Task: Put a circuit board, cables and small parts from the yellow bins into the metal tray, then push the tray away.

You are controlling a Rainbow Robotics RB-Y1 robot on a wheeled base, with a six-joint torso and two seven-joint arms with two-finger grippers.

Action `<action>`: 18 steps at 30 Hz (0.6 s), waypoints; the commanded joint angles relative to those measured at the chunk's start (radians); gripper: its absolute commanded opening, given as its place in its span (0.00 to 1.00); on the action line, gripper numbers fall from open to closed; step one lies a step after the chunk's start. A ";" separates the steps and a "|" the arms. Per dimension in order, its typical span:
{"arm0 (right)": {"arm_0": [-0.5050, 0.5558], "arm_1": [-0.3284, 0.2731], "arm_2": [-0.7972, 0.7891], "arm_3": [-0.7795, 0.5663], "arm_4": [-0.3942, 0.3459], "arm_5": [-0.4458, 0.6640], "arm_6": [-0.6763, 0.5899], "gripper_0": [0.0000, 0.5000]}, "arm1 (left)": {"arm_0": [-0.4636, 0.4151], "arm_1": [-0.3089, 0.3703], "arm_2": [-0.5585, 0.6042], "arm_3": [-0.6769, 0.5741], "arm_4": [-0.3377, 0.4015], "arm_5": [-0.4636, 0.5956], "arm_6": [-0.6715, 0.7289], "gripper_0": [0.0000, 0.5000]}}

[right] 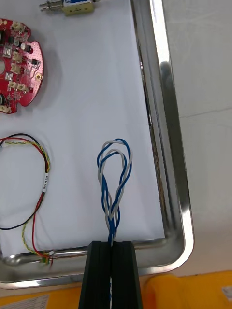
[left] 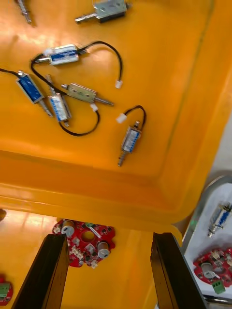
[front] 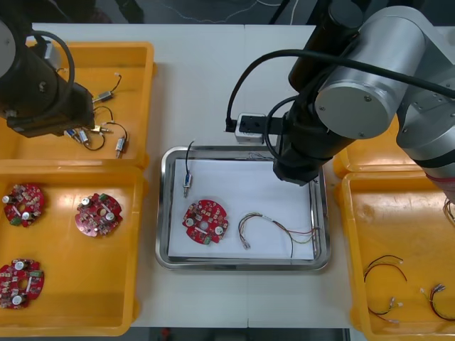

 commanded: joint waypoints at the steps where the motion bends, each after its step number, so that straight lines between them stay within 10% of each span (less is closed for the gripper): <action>1: -0.037 0.030 0.013 0.018 0.005 -0.010 0.069 0.00 | -0.043 0.063 0.062 0.039 -0.017 0.007 -0.057 1.00; 18: -0.012 0.062 0.139 0.150 0.096 -0.147 0.188 0.00 | -0.066 0.072 0.079 0.164 -0.028 0.007 -0.180 1.00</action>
